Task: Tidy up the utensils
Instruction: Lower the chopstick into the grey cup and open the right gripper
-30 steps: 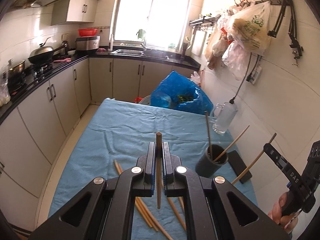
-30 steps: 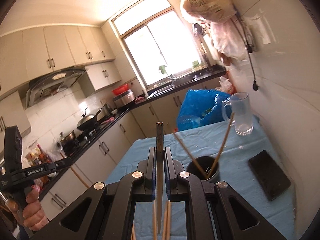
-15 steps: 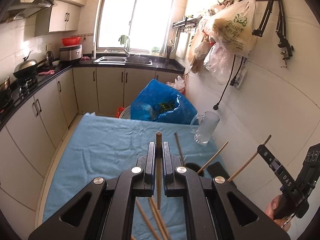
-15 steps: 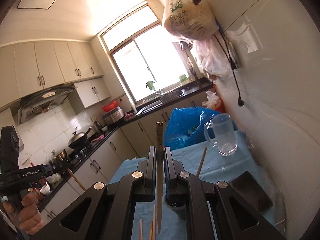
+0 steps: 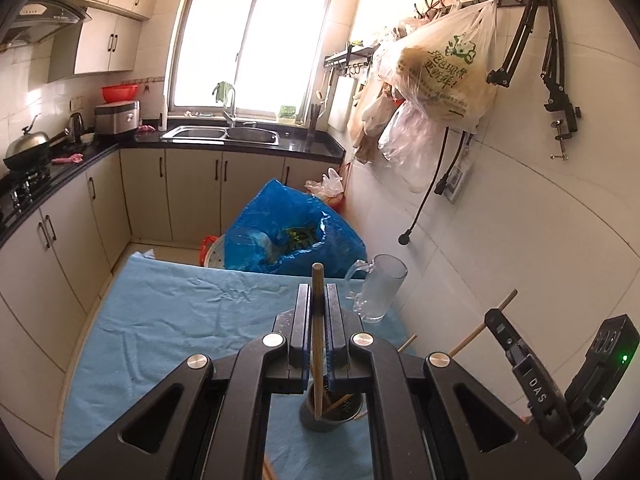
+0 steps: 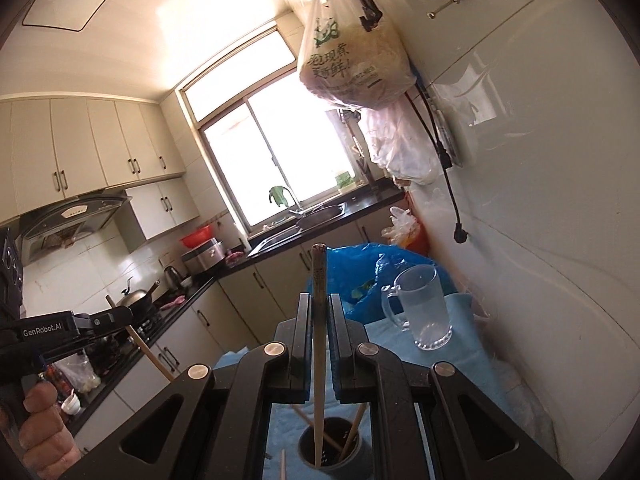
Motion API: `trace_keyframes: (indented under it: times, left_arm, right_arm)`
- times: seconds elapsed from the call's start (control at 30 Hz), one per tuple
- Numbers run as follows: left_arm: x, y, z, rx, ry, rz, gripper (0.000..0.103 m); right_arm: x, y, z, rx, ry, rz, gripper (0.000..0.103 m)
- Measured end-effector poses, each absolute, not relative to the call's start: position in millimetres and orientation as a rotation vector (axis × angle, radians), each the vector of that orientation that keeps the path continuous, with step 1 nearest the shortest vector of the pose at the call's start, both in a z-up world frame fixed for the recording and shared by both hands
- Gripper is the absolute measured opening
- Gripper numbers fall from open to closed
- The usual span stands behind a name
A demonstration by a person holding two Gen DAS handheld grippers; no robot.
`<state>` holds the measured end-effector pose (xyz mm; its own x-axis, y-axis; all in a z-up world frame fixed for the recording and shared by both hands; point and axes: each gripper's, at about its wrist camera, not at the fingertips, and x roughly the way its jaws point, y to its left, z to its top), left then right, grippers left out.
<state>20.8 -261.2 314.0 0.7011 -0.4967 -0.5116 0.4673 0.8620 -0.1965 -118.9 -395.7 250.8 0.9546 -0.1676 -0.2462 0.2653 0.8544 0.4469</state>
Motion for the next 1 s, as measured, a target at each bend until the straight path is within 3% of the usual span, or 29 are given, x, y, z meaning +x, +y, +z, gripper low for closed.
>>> trace_keyframes:
  times: [0.77,0.87,0.93,1.0]
  left_arm:
    - [71.8,-287.4,225.3,-0.063,0.748,-0.538,0.006]
    - [73.2,-283.4,224.6,-0.070,0.762,-0.539,0.015]
    - [71.7,-280.1,226.9,-0.077,0.756,-0.535,0.033]
    - [68.5,-274.8,231.5,-0.090,0.746,-0.536,0.043]
  right_arm:
    - [-67.9,-417.8,186.0,0.553,0.368,-0.244,0.009]
    - [-69.8,-415.4,185.9,0.549,0.372,-0.242,0.009]
    - [-73.0,-415.8,188.8,0.546,0.368,-0.249,0.019]
    - [-77.6,-415.9,192.9,0.547,0.352,-0.251,0.038]
